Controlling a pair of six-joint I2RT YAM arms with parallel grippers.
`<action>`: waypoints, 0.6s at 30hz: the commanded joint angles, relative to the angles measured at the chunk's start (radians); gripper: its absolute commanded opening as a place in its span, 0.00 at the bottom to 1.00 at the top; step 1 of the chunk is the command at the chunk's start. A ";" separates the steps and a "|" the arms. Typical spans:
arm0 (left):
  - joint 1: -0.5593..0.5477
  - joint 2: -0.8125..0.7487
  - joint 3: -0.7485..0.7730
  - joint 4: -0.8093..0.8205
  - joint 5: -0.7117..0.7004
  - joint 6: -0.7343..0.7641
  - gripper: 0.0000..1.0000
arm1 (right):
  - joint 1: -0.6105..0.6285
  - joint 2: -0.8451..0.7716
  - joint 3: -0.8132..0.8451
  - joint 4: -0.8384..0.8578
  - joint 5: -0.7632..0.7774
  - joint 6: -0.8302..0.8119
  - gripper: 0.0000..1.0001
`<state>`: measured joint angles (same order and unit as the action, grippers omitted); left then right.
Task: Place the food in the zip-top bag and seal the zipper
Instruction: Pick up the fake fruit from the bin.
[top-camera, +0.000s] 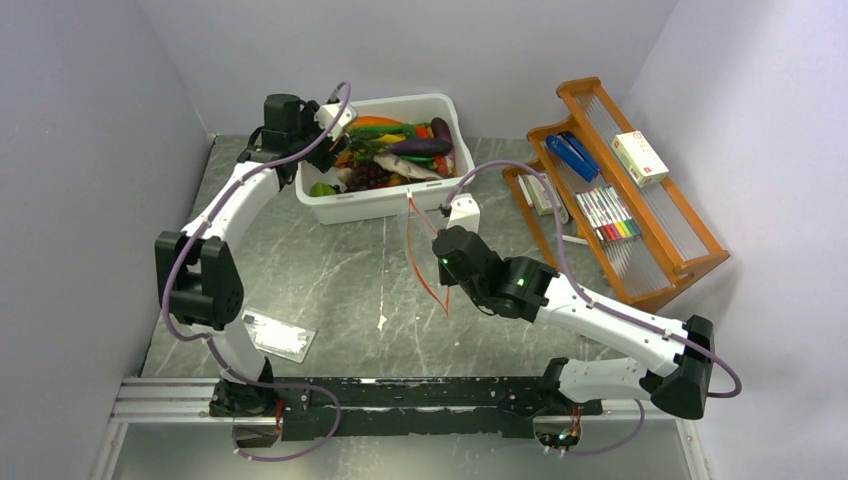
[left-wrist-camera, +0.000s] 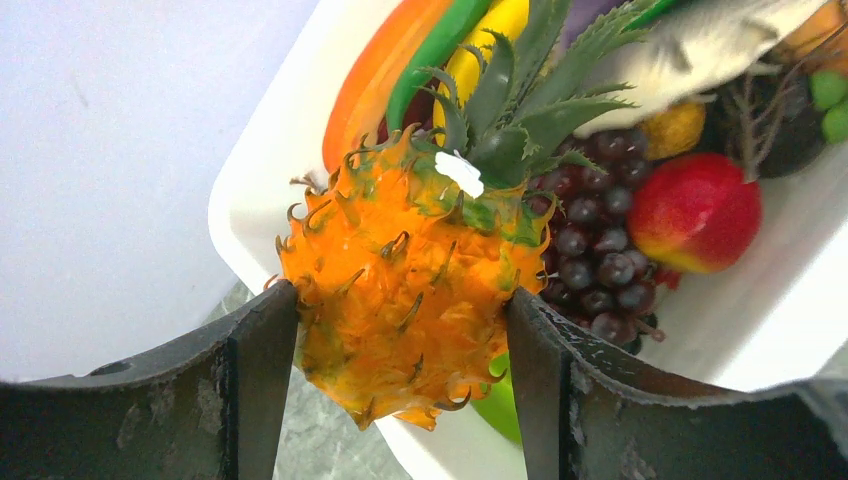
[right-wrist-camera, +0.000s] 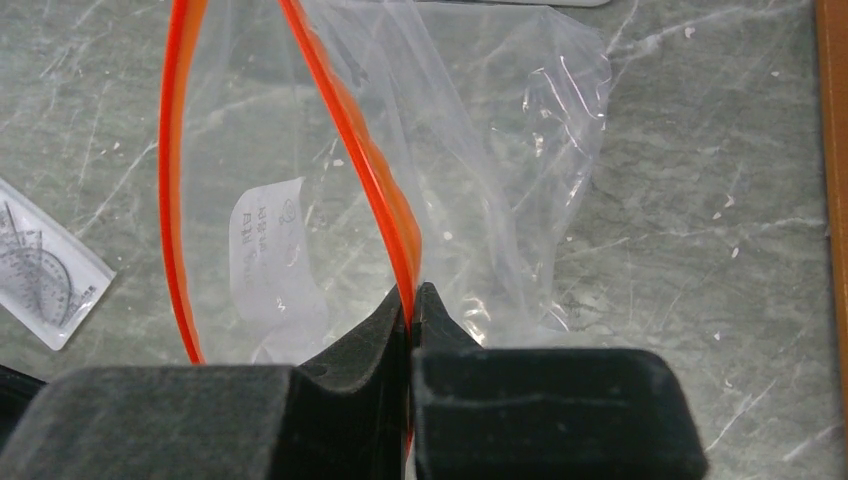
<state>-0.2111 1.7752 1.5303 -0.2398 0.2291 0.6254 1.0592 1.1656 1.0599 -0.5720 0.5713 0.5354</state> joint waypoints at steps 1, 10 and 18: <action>0.002 -0.073 -0.041 0.038 -0.003 -0.124 0.31 | -0.004 -0.003 0.005 0.032 0.001 0.014 0.00; 0.016 -0.184 -0.157 0.049 0.005 -0.378 0.29 | -0.014 0.018 0.022 0.050 0.011 0.018 0.00; 0.045 -0.410 -0.335 0.223 0.217 -0.685 0.29 | -0.040 0.066 0.046 0.085 -0.074 0.069 0.00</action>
<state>-0.1844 1.4979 1.2499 -0.1833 0.3077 0.1417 1.0321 1.2194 1.0664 -0.5247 0.5339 0.5655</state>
